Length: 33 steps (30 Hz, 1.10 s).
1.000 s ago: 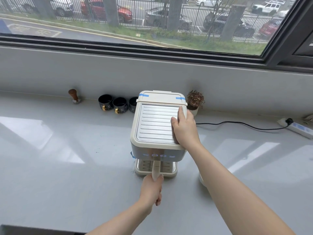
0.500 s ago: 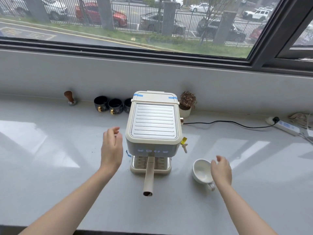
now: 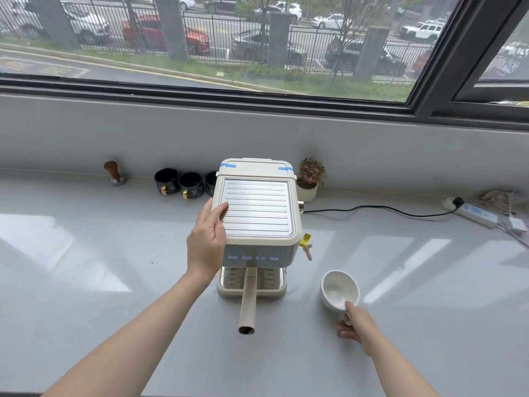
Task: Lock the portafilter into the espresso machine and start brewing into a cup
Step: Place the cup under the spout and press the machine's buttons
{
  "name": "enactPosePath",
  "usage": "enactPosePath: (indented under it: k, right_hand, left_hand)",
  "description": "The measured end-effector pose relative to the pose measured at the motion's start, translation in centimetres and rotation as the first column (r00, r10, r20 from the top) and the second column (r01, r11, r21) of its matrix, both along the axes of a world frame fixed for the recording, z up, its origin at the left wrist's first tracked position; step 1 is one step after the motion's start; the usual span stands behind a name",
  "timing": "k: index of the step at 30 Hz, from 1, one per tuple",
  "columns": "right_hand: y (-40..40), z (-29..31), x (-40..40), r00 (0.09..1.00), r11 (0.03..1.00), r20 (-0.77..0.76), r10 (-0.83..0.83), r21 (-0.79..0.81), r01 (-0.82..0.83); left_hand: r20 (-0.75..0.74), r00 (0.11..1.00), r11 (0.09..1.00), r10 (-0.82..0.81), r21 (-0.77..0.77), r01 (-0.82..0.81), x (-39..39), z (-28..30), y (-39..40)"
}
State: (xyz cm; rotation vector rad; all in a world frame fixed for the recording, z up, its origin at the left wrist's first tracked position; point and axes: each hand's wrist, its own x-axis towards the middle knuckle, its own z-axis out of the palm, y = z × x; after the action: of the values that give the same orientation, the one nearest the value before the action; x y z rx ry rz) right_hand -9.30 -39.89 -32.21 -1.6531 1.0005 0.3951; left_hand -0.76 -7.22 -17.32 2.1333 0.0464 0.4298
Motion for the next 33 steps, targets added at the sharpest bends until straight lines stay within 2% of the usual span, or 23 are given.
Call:
enactPosePath:
  k: [6,11,17,24,33]
  right_hand:
    - [3.0,1.4,-0.4,0.984,0.985,0.044,0.173,-0.018,-0.172]
    - [7.7,3.6,1.0,0.931,0.933,0.063,0.360,-0.030,-0.359]
    - [12.1,4.7,3.7,0.869,0.869,0.042,0.492,-0.075,-0.489]
    - [14.1,4.7,7.3,0.830,0.825,-0.003,0.557,-0.115,-0.554]
    - [14.8,3.8,8.6,0.854,0.855,0.041,0.519,-0.043,-0.518]
  left_hand:
    - [-0.025,1.000,0.999,-0.006,0.044,0.008,-0.1,0.1,0.0]
    - [-0.026,1.000,0.998,0.000,0.059,0.001,-0.1,0.2,0.0]
    - [-0.011,1.000,0.999,-0.012,0.035,0.012,-0.2,0.4,-0.1]
    - [-0.019,1.000,0.999,-0.012,0.044,0.012,-0.1,0.3,0.0]
    - [-0.016,1.000,1.000,-0.016,0.020,0.016,-0.3,0.6,-0.1]
